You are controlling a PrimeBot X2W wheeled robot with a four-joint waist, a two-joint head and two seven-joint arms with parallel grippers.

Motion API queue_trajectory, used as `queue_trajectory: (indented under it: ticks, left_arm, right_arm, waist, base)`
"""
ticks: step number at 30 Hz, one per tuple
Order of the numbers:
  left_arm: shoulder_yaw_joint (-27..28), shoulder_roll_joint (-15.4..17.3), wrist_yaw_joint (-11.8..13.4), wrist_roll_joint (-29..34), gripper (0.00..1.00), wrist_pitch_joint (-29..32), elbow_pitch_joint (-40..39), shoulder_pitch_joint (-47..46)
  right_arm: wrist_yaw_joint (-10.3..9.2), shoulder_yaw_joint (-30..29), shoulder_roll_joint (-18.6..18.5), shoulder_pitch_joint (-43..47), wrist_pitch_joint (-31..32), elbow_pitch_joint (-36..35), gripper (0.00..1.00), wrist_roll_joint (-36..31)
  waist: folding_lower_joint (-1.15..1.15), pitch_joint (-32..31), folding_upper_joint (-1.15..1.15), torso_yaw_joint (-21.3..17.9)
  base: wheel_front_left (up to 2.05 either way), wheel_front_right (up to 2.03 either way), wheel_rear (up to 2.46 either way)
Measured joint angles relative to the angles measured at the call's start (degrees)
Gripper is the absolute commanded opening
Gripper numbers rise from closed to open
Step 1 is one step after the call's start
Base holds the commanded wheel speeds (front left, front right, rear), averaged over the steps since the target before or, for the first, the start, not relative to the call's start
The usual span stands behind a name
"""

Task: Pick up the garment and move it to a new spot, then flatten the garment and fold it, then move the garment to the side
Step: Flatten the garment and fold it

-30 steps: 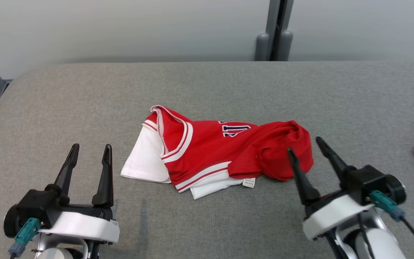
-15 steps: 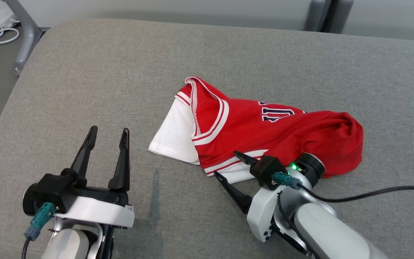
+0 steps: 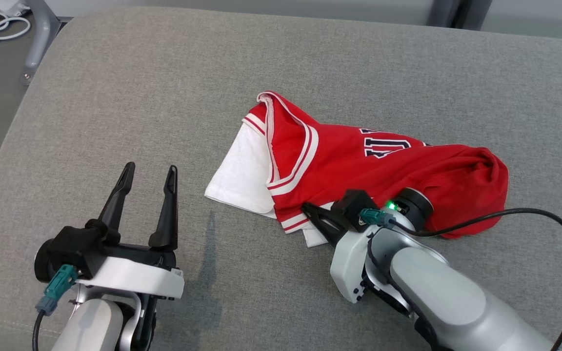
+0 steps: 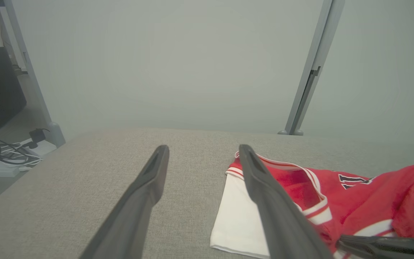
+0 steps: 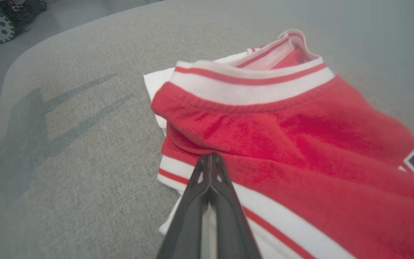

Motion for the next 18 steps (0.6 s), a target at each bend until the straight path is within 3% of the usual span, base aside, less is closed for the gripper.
queue_trajectory:
  ticks: [8,17,18]
  left_arm:
    - [0.8,-0.1,-0.1,0.0,1.00,-0.4,0.5,-0.4]
    - [1.3,0.2,-0.3,0.3,1.00,-0.6,0.6,-0.3]
    - [1.3,0.3,-0.3,0.4,1.00,-0.6,0.5,-0.3]
  right_arm:
    - [0.00,-3.3,-1.0,-2.7,-4.9,-3.7,0.00,1.7]
    - [0.00,-14.0,-2.5,1.2,-6.6,-12.2,0.00,-0.6]
    - [0.00,-15.4,-2.5,2.2,-6.7,-13.5,0.33,-1.1]
  waist:
    - [0.00,0.2,0.00,-1.5]
    - [0.00,-1.4,0.00,-3.2]
    - [0.00,-1.6,0.00,-3.4]
  base:
    - [0.00,0.00,0.00]
    - [0.00,0.00,0.00]
    - [0.00,0.00,0.00]
